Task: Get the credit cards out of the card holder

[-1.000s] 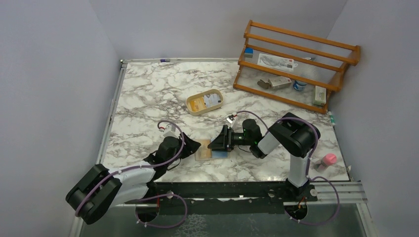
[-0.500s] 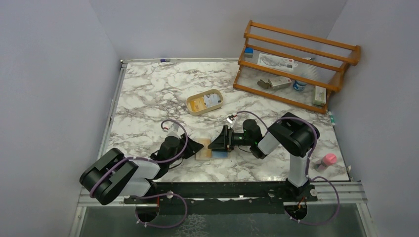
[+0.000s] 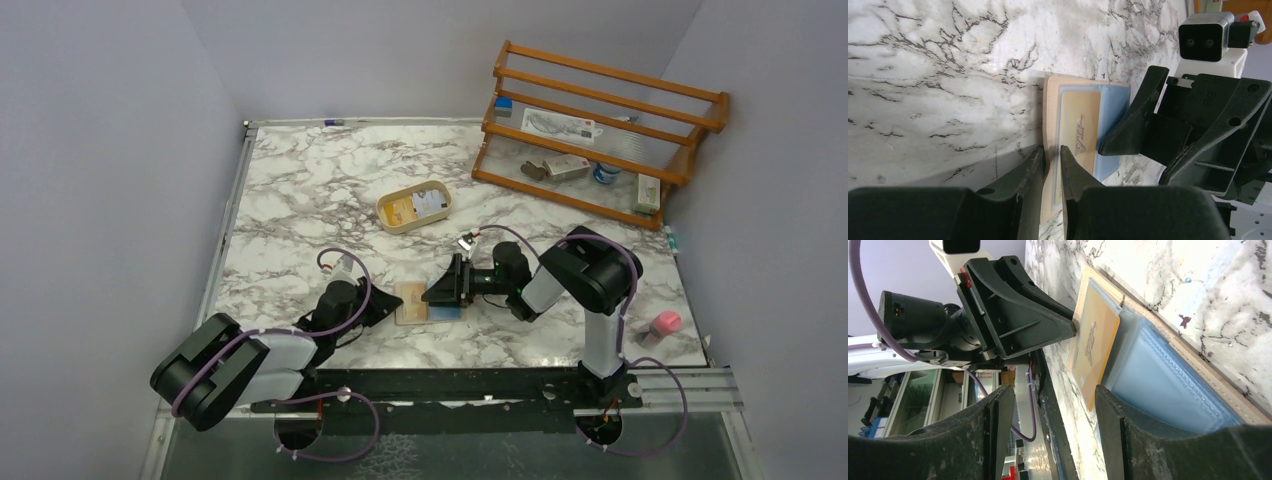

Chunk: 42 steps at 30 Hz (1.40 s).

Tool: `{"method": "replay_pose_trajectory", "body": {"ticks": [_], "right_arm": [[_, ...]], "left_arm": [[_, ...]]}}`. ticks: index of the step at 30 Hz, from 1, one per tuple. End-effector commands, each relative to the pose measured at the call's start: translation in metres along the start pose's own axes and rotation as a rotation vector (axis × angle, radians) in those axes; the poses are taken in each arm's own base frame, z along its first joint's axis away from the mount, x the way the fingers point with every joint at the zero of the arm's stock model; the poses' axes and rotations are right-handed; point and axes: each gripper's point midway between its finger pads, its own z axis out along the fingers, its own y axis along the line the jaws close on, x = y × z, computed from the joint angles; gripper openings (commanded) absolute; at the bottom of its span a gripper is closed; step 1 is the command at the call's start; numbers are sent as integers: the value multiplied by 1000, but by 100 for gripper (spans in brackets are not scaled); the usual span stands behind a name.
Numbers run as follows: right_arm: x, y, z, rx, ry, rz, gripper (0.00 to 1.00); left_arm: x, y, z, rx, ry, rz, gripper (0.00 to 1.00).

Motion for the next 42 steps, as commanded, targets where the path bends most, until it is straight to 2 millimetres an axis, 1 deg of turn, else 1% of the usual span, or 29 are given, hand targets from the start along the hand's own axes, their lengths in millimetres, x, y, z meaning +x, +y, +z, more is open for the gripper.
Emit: {"method": "replay_pose_trajectory", "body": {"ticks": [1, 3, 7, 10, 11, 14, 15, 16, 17, 20, 22, 23, 27, 30, 32, 36, 42], "right_arm": [[6, -9, -1, 5, 19, 18, 65], [7, -10, -1, 6, 22, 20, 65], [7, -11, -2, 9, 23, 22, 65], [8, -11, -1, 6, 27, 22, 65], [8, -12, -1, 6, 27, 23, 65], [8, -11, -1, 4, 28, 21, 65], [8, -11, -1, 5, 28, 19, 65], [8, -11, -1, 6, 28, 16, 66], [7, -12, -2, 15, 27, 11, 66], [3, -15, -2, 67, 19, -9, 66], [-2, -17, -2, 121, 11, -22, 66], [-5, -17, -3, 149, 6, -31, 66], [-16, -30, -9, 306, -20, -44, 68], [-21, -32, -12, 351, -33, -62, 69], [-21, -34, -12, 365, -31, -64, 69], [-14, -37, -6, 384, -8, -69, 69], [-7, -33, 5, 387, 17, -87, 70]], "left_arm": [[8, 19, -1, -63, 28, 0, 17], [6, 14, 2, -56, 25, -1, 14], [4, 16, -1, -53, 11, -4, 13], [-1, 10, -2, -31, -12, -10, 11], [2, 17, -6, -44, -7, -10, 11], [1, 16, -8, -40, -10, -2, 9], [1, 15, -8, -39, -9, 2, 7], [0, 14, -8, -36, -7, 8, 2], [0, 13, -7, -35, -4, 12, 0], [2, 12, -8, -31, 8, 21, 0], [-3, 1, -5, -8, 2, 27, 0], [-3, 1, -4, -9, 4, 30, 0], [-2, 6, -2, -32, 10, 41, 0], [1, 12, 0, -56, 21, 44, 0], [2, 16, 1, -71, 27, 44, 0], [2, 19, 2, -86, 27, 45, 0], [3, 23, 4, -104, 30, 42, 0]]}}
